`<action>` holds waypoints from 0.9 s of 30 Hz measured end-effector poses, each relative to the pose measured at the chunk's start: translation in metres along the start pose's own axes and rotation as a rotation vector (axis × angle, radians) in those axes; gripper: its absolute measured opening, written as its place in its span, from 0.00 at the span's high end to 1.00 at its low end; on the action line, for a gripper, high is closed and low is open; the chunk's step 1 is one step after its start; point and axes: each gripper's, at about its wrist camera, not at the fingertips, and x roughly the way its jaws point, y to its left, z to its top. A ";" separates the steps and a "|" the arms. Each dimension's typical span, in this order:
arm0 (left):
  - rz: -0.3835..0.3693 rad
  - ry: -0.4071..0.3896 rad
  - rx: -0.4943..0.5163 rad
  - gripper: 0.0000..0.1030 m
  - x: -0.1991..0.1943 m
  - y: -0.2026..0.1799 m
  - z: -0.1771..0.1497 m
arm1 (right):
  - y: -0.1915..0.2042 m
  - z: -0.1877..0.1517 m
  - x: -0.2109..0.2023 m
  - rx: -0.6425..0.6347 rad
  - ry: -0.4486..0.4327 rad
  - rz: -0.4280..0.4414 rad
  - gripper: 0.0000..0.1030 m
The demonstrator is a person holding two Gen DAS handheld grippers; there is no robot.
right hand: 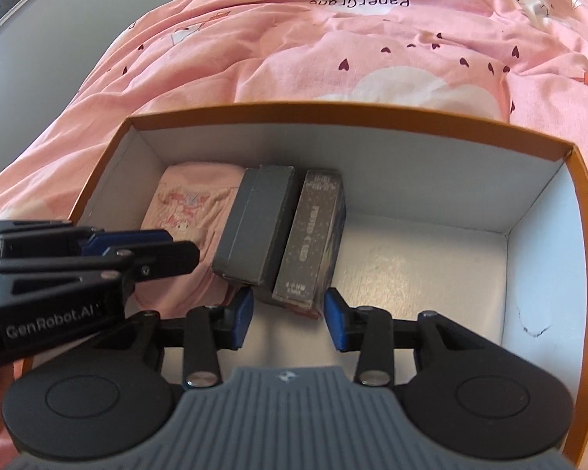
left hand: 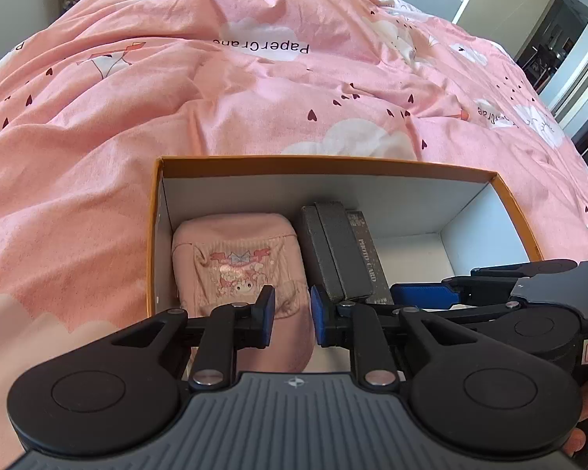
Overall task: Organize objects
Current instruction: 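Open the right gripper to release the PHOTO CARD box and withdraw, then move both grippers out of the orange box toward the items beside it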
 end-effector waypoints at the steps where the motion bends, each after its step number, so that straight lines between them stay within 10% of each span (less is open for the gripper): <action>1: 0.000 -0.002 -0.003 0.78 0.000 0.000 0.001 | 0.000 0.001 0.001 0.001 -0.003 -0.002 0.60; 14: -0.067 -0.056 0.085 0.78 -0.064 -0.028 -0.019 | 0.008 -0.030 -0.057 -0.016 -0.075 -0.024 0.60; 27: -0.233 0.152 0.137 0.74 -0.090 -0.058 -0.111 | 0.019 -0.143 -0.145 0.000 -0.081 -0.011 0.60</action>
